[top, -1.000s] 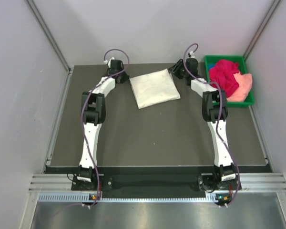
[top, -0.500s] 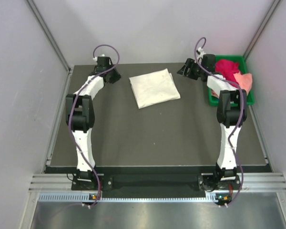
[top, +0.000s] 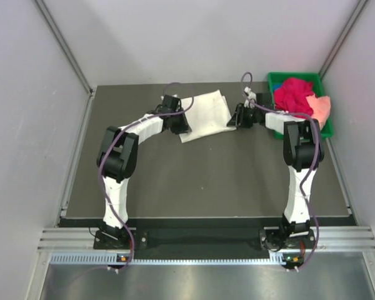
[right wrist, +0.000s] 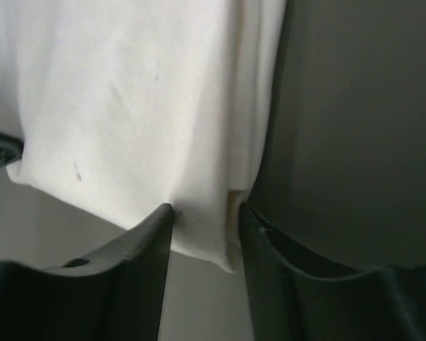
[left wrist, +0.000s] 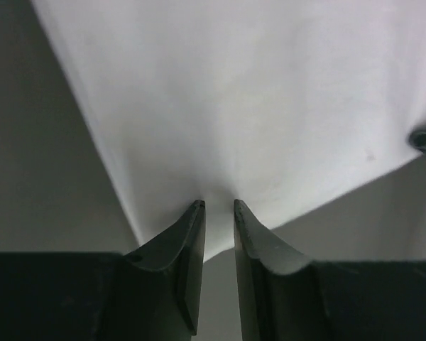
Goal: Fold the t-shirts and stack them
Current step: Fold the tshirt
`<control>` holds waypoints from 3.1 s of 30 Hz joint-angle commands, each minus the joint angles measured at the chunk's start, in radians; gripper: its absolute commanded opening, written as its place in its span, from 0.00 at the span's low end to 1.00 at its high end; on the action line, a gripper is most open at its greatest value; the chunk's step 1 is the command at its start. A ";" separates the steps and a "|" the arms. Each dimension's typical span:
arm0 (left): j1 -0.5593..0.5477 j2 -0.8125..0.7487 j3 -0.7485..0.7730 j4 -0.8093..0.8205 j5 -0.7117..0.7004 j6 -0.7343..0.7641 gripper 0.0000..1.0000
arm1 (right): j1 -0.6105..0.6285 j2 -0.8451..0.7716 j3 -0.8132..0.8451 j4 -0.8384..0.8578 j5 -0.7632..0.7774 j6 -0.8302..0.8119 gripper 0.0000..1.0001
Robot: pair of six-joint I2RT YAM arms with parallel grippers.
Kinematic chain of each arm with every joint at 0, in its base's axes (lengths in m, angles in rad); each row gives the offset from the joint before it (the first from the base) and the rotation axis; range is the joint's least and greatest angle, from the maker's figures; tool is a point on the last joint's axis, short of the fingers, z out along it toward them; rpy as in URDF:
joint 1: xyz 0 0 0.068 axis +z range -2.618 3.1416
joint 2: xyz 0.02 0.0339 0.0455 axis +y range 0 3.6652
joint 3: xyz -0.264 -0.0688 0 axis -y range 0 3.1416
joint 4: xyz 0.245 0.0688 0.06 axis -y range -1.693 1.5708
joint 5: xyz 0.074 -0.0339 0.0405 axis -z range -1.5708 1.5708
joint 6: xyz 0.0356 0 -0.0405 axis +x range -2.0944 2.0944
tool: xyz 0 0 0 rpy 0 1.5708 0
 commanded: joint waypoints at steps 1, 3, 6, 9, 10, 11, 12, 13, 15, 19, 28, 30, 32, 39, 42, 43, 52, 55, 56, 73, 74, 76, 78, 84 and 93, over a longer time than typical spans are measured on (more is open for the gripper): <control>0.024 0.053 0.062 -0.174 -0.246 0.033 0.28 | 0.043 -0.086 -0.130 0.030 0.039 -0.026 0.27; 0.024 0.079 0.100 -0.238 -0.326 0.039 0.27 | 0.049 -0.127 -0.184 0.062 0.065 -0.011 0.18; 0.026 0.065 0.088 -0.270 -0.381 0.044 0.27 | 0.049 -0.187 -0.269 0.093 0.130 0.041 0.12; 0.024 0.056 0.125 -0.335 -0.431 0.045 0.27 | 0.051 -0.216 -0.289 0.081 0.165 0.063 0.23; 0.024 0.053 0.142 -0.350 -0.420 0.048 0.27 | 0.049 -0.227 -0.290 0.078 0.195 0.069 0.28; 0.024 0.044 0.181 -0.374 -0.409 0.052 0.27 | 0.049 -0.232 -0.283 0.046 0.211 0.067 0.31; 0.024 0.039 0.201 -0.381 -0.391 0.056 0.28 | 0.049 -0.235 -0.269 0.015 0.229 0.063 0.34; 0.024 0.036 0.224 -0.385 -0.369 0.058 0.28 | 0.049 -0.242 -0.226 -0.019 0.270 0.061 0.41; 0.024 0.033 0.300 -0.391 -0.268 0.056 0.29 | 0.049 -0.253 -0.185 -0.117 0.309 0.064 0.45; 0.024 0.043 0.311 -0.248 0.006 0.012 0.30 | 0.049 -0.285 -0.126 -0.137 0.305 0.121 0.56; 0.056 0.227 0.386 -0.186 0.040 -0.014 0.30 | 0.037 -0.065 0.166 -0.131 0.283 0.060 0.65; 0.063 0.257 0.392 -0.171 0.036 -0.014 0.30 | 0.031 0.009 0.217 -0.130 0.262 0.058 0.66; 0.064 0.275 0.392 -0.163 0.011 -0.002 0.31 | 0.026 0.073 0.288 -0.117 0.225 0.063 0.67; 0.069 0.313 0.389 -0.168 -0.062 0.053 0.31 | -0.014 0.227 0.434 -0.054 0.150 0.147 0.65; 0.070 0.315 0.390 -0.168 -0.075 0.065 0.31 | -0.029 0.287 0.497 -0.038 0.110 0.207 0.60; 0.072 0.312 0.392 -0.166 -0.079 0.071 0.31 | -0.029 0.300 0.498 -0.001 0.092 0.221 0.52; 0.119 0.287 0.435 -0.189 -0.069 0.087 0.33 | -0.041 0.437 0.557 0.194 -0.024 0.417 0.07; 0.139 0.263 0.477 -0.209 -0.044 0.090 0.34 | -0.054 0.471 0.572 0.260 -0.051 0.501 0.02; 0.142 0.243 0.488 -0.224 -0.036 0.087 0.34 | -0.055 0.480 0.581 0.262 -0.054 0.515 0.02; 0.078 0.034 0.200 -0.062 0.273 -0.042 0.34 | -0.063 0.040 0.368 -0.085 -0.057 0.224 0.21; 0.064 0.036 0.191 -0.047 0.286 -0.048 0.34 | -0.049 0.023 0.348 -0.081 -0.063 0.207 0.20; 0.047 0.056 0.185 0.005 0.313 -0.039 0.34 | -0.032 -0.006 0.291 -0.036 -0.120 0.201 0.15; 0.018 0.085 0.224 -0.014 0.312 -0.028 0.34 | -0.003 0.018 0.273 -0.015 -0.166 0.204 0.08; 0.013 0.129 0.162 -0.008 0.162 -0.077 0.32 | 0.068 0.142 0.233 0.065 -0.367 0.253 0.00; 0.017 0.182 0.143 -0.190 -0.050 0.022 0.31 | 0.026 0.304 0.300 -0.150 -0.410 0.103 0.00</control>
